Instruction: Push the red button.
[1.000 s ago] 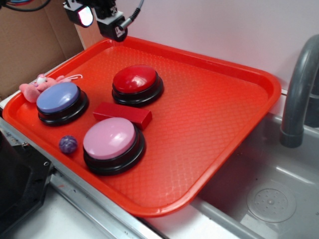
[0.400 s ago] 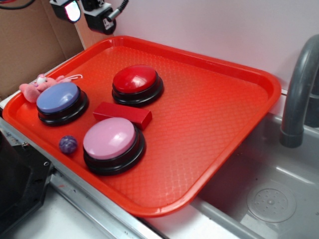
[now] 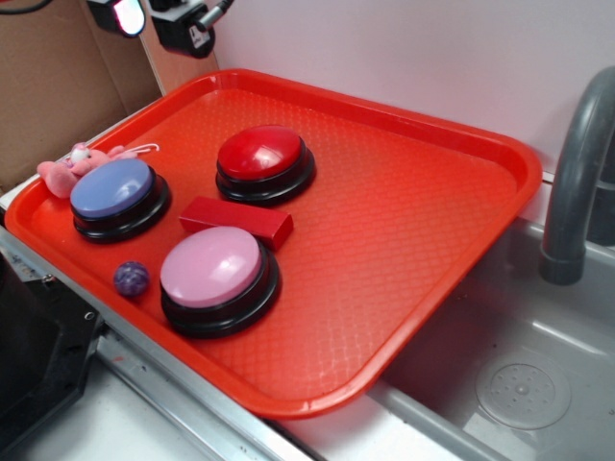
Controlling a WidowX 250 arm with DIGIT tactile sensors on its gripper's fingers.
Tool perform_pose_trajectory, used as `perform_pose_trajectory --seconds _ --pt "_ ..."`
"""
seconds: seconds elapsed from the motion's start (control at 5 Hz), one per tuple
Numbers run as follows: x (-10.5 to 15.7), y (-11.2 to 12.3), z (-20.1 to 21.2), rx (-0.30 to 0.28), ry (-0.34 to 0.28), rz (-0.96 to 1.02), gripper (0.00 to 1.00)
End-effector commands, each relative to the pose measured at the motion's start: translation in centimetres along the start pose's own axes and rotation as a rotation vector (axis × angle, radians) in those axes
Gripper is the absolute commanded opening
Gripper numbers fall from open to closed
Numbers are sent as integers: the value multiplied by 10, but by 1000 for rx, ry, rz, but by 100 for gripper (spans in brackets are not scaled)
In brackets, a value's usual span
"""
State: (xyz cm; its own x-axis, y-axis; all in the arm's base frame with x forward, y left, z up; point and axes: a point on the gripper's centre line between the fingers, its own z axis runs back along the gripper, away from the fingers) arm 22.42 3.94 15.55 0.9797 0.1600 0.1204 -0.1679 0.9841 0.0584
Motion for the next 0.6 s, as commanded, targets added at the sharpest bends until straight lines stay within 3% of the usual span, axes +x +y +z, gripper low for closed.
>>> perform_pose_trajectory --seconds 0.0,0.4 --pt "11 4 30 4 -89 24 100" --pt "6 3 35 -6 -94 36 100"
